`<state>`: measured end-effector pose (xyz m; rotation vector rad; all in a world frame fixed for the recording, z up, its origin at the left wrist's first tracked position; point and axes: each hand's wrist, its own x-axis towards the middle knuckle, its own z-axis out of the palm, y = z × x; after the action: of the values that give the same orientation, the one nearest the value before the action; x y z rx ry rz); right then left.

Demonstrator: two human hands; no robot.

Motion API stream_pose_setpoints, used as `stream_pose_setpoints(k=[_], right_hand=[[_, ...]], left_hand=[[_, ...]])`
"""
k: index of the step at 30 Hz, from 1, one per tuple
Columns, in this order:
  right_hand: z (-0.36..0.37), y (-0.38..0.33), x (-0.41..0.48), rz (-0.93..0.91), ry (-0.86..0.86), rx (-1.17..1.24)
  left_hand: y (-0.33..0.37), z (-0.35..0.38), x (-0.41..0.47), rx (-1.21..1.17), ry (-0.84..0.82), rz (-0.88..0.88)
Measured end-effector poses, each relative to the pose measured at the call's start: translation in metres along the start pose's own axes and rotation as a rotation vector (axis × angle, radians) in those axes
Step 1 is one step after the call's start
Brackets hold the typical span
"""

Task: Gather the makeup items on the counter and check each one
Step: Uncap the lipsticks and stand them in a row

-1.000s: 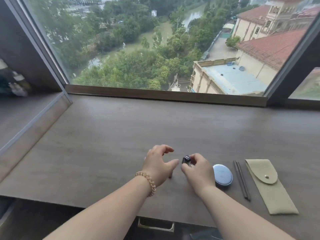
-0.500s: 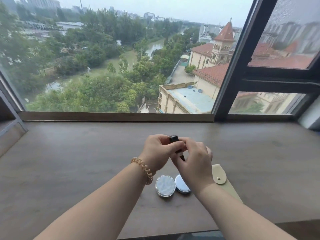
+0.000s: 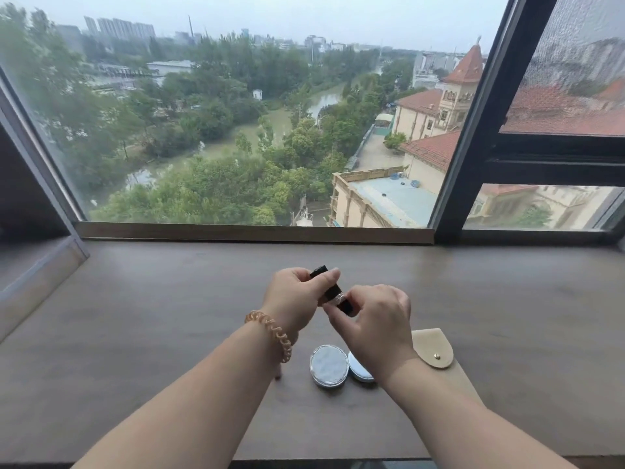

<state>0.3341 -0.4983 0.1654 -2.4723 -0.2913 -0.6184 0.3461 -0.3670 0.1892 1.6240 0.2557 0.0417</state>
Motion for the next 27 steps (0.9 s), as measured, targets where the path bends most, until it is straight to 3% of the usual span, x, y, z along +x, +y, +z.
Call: stream_pose_setpoints(k=[2,6,7,10,14,21,27], right_hand=[[0.0,-0.001,0.004,-0.016,0.009,0.033],[0.008,0.023,-0.017,0.007,-0.128,0.018],[0.009,0.034,-0.029,0.043,-0.169,0.044],[0.005,0.057,-0.041,0.192,-0.242,0.212],[0.005,0.038,-0.021,0.346,-0.292,0.428],[0.02,0.014,-0.009,0.403,-0.249,0.661],[0.037,0.01,-0.013,0.482,-0.317,0.953]], left_hand=[[0.007,-0.001,-0.001,0.007,0.051,0.008],[0.036,-0.044,0.017,-0.318,0.436,-0.057],[0.044,-0.063,0.023,-0.335,0.469,-0.052],[0.05,-0.097,0.026,-0.264,0.393,-0.062],[0.02,-0.07,0.014,-0.309,0.222,-0.13],[-0.028,-0.015,-0.004,-0.183,-0.008,-0.032],[-0.04,-0.01,0.002,-0.24,-0.026,-0.017]])
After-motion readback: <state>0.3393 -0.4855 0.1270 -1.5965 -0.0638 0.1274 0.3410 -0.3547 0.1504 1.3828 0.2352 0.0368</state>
